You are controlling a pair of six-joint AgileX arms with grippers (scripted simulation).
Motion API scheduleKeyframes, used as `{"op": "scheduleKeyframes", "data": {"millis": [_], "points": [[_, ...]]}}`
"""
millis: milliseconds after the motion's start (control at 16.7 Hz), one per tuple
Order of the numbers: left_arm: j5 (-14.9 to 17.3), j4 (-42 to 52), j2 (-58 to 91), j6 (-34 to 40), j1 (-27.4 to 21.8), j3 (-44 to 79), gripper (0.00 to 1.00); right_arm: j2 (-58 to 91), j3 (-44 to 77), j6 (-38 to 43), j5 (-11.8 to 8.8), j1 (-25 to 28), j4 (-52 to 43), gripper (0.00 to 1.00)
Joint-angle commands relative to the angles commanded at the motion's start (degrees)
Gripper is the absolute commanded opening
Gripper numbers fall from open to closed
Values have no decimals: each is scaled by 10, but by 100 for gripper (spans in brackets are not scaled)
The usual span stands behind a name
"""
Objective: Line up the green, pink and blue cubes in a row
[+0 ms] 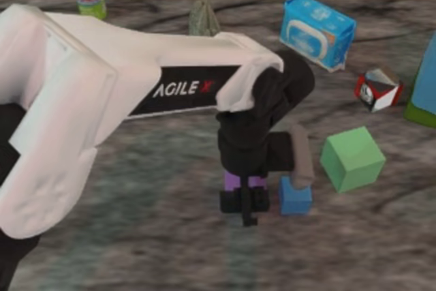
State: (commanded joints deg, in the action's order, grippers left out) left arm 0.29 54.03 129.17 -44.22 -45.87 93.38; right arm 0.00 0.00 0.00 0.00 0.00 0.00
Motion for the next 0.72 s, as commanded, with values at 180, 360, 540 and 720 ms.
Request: {"op": "scheduleKeyframes", "data": {"millis": [180, 360, 540, 720], "points": [[0, 0, 0, 0, 0, 0, 83, 0, 0, 0, 0, 0, 0, 100], [0, 0, 0, 0, 0, 0, 100, 0, 0, 0, 0, 0, 0, 100], [0, 0, 0, 0, 0, 0, 100, 0, 0, 0, 0, 0, 0, 100], [0, 0, 0, 0, 0, 0, 100, 0, 0, 0, 0, 0, 0, 100]]}}
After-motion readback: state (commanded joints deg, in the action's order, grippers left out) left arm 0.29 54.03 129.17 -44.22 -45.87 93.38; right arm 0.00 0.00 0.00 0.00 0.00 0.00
